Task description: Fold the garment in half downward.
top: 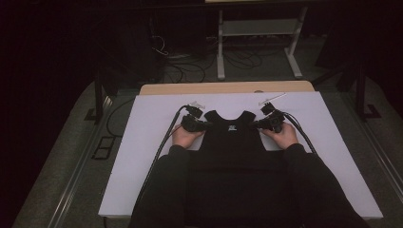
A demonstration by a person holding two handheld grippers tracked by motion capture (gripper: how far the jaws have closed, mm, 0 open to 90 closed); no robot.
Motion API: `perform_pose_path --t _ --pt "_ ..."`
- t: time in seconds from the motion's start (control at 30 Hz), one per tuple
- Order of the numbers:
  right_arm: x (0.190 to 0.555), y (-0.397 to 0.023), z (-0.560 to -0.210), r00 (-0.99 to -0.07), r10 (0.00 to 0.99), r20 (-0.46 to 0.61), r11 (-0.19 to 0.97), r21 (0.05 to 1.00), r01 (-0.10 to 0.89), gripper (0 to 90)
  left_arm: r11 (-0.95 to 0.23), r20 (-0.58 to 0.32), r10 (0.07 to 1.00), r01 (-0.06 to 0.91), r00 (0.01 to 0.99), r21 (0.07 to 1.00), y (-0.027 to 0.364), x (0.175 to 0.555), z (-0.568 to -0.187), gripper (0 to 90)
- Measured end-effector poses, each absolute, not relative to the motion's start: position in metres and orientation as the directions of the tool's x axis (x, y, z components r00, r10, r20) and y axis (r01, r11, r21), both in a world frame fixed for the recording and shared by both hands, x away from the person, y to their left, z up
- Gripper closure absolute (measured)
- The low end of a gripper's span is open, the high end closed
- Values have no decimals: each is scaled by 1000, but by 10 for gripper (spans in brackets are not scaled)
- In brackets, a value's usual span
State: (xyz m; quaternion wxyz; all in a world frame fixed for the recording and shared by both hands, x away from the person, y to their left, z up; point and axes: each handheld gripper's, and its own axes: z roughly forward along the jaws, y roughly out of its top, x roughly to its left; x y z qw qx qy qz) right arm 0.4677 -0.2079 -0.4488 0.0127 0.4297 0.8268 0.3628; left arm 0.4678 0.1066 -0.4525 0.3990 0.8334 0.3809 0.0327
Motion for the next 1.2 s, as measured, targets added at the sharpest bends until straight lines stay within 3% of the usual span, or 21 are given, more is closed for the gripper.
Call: perform_pose_path --t 0.07,0.47,0.6,1.07,1.2 --pt "467 -208 -448 -626 725 289 365 609 704 844 -368 -281 662 629 694 685 108 469 -453 864" --pt "459 -210 -429 -635 721 278 361 632 686 845 -416 -224 660 597 717 686 111 461 -433 869" --pt "455 -210 -420 -635 719 283 344 648 679 845 -367 -245 677 607 694 705 111 456 -423 869" --pt "438 -209 -385 -648 716 261 327 694 642 845 -390 -193 657 548 729 740 118 442 -385 868" --pt "428 -209 -377 -656 709 258 322 710 627 845 -324 -240 658 557 713 765 121 432 -382 868"
